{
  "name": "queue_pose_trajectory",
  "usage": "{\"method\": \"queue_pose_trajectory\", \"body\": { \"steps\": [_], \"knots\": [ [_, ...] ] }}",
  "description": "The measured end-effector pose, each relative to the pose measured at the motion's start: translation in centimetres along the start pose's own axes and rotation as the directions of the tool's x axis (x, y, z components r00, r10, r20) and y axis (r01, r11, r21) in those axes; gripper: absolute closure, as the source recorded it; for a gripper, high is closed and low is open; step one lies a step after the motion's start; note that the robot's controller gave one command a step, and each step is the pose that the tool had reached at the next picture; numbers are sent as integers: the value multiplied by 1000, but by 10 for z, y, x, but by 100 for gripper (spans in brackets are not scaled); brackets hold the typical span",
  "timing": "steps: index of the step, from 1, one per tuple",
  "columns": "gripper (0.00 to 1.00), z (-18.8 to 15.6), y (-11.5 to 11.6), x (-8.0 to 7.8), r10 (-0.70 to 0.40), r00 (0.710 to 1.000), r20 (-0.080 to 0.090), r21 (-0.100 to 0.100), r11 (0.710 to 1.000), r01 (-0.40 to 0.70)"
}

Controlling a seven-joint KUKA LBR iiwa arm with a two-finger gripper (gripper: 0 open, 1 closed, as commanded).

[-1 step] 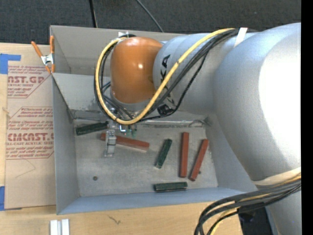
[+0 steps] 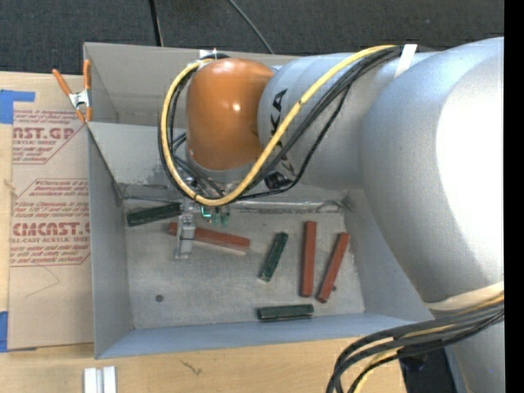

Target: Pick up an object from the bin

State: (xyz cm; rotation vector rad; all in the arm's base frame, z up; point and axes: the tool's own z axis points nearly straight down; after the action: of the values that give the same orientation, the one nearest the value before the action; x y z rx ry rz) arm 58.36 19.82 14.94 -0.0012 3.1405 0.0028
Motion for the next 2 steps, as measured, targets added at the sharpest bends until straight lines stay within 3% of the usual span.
{"method": "queue_pose_trajectory", "body": {
  "steps": [1,2],
  "knots": [
    [0,15,-4,-4,20,1000,10,-4,1000,-20],
    [100,77,3,-10,135,991,5,-3,991,-135]
  ]
}}
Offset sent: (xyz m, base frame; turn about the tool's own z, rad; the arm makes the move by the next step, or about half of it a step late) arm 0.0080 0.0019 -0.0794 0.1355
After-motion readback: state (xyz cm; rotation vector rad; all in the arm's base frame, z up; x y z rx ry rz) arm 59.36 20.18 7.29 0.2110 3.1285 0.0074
